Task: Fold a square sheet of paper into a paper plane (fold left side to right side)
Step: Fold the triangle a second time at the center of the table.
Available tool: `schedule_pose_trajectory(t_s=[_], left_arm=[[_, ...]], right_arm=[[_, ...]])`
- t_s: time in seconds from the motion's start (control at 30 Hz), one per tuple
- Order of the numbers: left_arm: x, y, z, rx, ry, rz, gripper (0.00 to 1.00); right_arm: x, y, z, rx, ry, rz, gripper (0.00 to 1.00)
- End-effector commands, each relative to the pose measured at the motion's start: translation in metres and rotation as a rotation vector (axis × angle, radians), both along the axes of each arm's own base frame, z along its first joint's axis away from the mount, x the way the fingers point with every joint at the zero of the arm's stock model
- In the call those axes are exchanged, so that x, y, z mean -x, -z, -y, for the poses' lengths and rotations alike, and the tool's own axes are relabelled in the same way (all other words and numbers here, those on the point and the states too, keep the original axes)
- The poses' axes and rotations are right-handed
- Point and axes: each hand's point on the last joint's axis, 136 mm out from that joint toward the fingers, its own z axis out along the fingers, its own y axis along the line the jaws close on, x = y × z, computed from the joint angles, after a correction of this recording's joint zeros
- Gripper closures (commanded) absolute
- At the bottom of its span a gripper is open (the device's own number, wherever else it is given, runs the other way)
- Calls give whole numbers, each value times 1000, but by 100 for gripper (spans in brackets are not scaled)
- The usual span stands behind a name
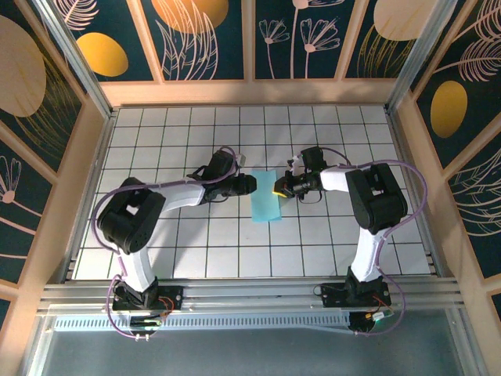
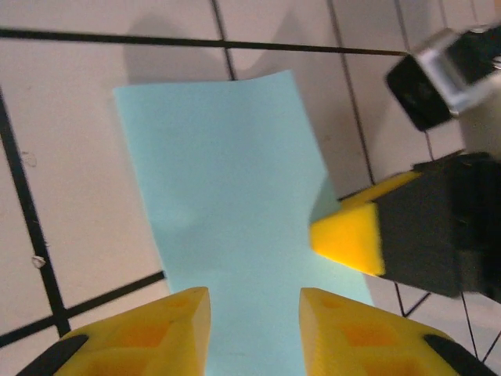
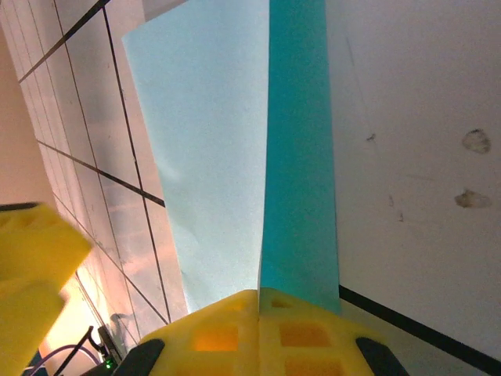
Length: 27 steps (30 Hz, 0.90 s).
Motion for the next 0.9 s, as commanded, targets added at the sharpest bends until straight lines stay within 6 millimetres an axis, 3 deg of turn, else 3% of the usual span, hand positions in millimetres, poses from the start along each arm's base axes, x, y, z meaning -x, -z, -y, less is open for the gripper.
schedule_pose_trajectory(t_s=[0.0, 0.13, 0.37, 0.67, 0.87], left_arm=[[20, -16, 6, -122, 68, 128, 60], [53, -27, 23, -242, 156, 240, 50], [94, -15, 49, -409, 262, 329, 38], [98, 21, 68, -656, 347, 411, 24], [90, 29, 69, -732, 363, 436, 24]], right_arm=[[0, -15, 1, -26, 12, -15, 100], [-1, -16, 1, -20, 24, -27, 100], [-1, -15, 3, -7, 32, -33, 100], [-1, -15, 3, -2, 38, -36, 100], [-1, -14, 4, 3, 39, -40, 100]])
